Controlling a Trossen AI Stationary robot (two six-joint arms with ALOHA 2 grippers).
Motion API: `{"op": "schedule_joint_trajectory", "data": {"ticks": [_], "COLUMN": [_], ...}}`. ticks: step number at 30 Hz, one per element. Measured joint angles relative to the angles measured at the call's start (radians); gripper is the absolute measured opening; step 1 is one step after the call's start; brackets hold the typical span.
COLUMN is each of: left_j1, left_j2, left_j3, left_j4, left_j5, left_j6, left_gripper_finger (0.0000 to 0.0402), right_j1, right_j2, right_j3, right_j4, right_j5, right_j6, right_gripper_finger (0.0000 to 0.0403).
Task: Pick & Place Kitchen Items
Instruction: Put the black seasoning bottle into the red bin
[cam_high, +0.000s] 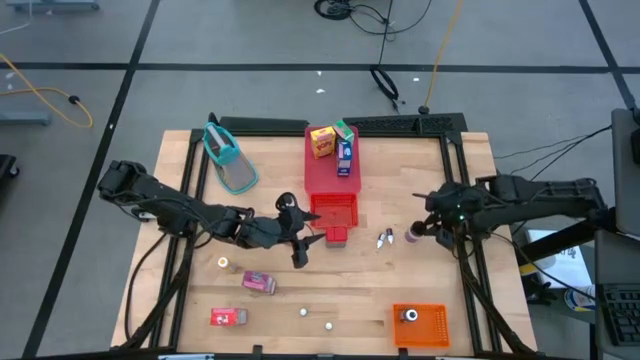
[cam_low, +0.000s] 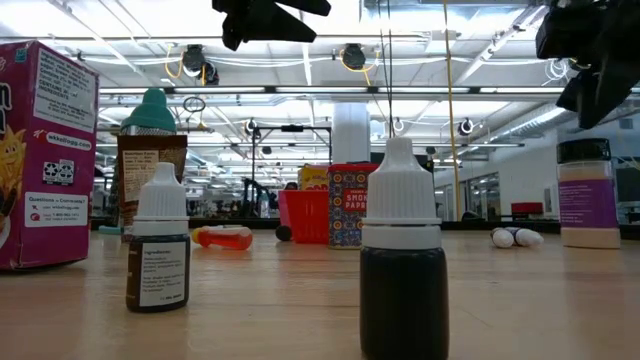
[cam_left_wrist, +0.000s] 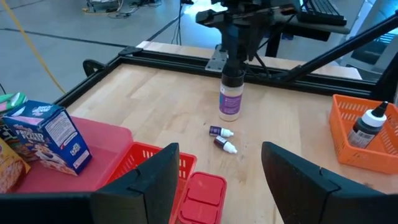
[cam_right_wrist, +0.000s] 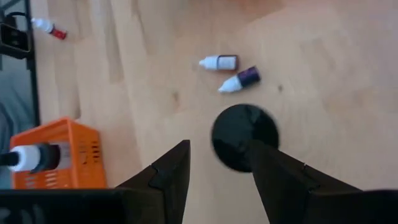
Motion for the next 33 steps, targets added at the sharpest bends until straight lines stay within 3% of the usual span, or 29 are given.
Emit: {"op": "schedule_joint_trajectory", "data": {"ticks": [8,12,21,25,33], "left_j1": [0.0,0.0,0.003,0.003,0.003], "left_j2": [0.0,0.0,0.0,0.0,0.0], "left_j3": [0.0,0.0,0.0,0.0,0.0], "left_j4": [0.02,0.032,0.047,0.047,0.046], "left_j5": [0.0,0.0,0.0,0.0,0.0], "left_j6": [0.001,0.007,0.03,0.031,0.053], "left_gripper_finger": [0.0228,0.0227,0.0228,0.0227,0.0227], "right_j1": [0.168,0.227,0.23,0.23,0.23], "right_j2": [0.039,0.051,0.051,0.057,0.086], "right_j3": [0.0,0.0,0.0,0.0,0.0], "right_j4": [-0.021,-0.019,0.041,0.089,0.102], "right_j5": [0.045,0.094,0.095,0.044,0.025], "right_j6": [0.173,0.181,0.189,0.193,0.185], "right_gripper_finger": [0.0138,0.0132,0.013,0.0131,0.0185]}}
